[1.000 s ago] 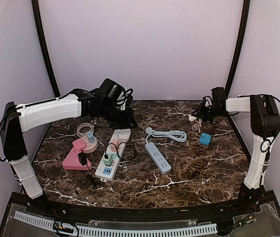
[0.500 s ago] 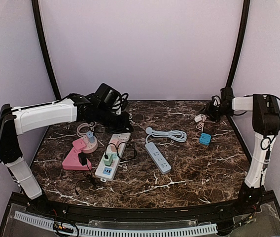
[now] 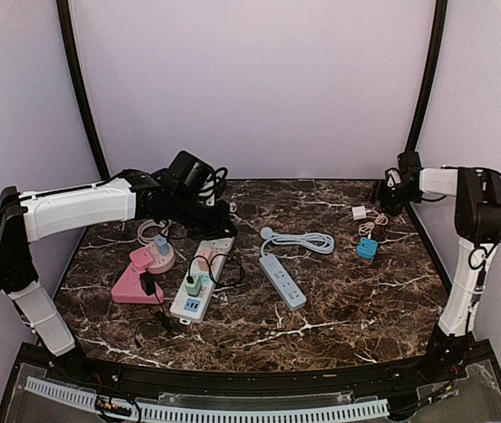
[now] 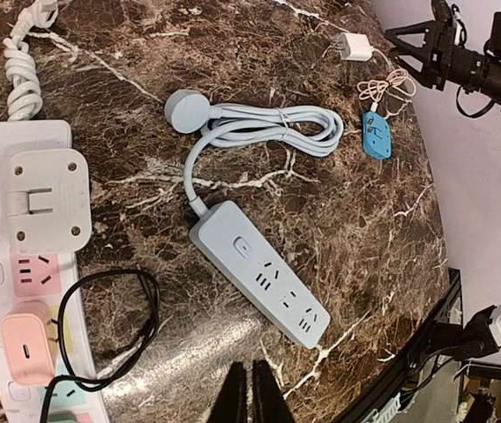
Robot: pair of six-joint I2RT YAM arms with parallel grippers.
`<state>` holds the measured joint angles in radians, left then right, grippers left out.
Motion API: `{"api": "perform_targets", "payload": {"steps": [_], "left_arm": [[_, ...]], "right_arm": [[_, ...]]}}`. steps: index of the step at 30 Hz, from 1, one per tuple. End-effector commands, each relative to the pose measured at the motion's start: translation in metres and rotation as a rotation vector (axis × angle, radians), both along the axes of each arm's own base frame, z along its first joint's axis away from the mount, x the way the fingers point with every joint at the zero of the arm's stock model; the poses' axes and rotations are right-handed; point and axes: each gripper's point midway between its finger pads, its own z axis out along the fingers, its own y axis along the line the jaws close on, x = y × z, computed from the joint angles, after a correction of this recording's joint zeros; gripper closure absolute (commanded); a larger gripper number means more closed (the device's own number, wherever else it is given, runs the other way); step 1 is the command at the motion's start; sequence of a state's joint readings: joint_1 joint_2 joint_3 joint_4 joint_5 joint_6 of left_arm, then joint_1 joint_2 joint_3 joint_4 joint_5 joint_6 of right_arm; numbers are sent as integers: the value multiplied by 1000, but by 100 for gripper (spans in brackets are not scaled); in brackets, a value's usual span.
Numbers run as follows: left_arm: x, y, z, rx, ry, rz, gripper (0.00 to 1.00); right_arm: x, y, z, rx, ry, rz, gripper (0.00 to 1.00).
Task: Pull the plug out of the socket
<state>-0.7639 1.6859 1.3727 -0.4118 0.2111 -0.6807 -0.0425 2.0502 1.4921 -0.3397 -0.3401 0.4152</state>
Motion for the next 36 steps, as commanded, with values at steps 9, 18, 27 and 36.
{"api": "perform_targets", "payload": {"steps": [9,18,27,36], "left_arm": [[1,19,1,44,-24,40,93],[3,52,-22,205,-5,99,85],[24,93,-41,238,48,196,80],[47,134,-83,350,127,255,82]], "right_arm": [[-36,14,67,-229,-107,21,13],[-75,102,96,-51,-199,202,12],[-107,228,98,50,-185,431,13],[-140,328,87,105,-150,610,13]]}}
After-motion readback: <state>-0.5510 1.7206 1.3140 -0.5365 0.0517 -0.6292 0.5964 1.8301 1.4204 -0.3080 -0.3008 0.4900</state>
